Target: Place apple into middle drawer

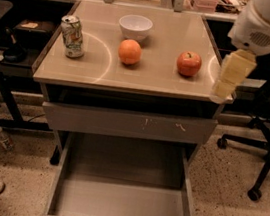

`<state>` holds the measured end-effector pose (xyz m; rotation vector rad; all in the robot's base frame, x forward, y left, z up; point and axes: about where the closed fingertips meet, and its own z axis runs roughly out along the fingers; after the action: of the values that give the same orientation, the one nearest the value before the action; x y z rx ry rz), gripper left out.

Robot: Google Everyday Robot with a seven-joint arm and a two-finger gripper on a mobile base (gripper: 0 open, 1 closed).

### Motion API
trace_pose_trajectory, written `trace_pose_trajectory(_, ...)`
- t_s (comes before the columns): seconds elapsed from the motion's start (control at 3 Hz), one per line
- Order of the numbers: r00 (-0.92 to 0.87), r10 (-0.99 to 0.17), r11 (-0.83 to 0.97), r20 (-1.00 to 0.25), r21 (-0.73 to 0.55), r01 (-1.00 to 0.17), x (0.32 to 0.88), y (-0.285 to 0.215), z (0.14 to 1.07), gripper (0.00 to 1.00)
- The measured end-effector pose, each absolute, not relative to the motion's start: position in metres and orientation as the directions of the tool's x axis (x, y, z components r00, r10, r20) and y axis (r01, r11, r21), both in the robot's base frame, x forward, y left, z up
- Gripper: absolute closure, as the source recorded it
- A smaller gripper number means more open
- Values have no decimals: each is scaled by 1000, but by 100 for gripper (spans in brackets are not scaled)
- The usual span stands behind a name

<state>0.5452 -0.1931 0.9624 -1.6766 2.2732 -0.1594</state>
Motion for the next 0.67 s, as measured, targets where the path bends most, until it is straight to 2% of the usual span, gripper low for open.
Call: trace_pose_trajectory(0.67,-374,-916,400,-147,-245,-883,646,-199,923,0)
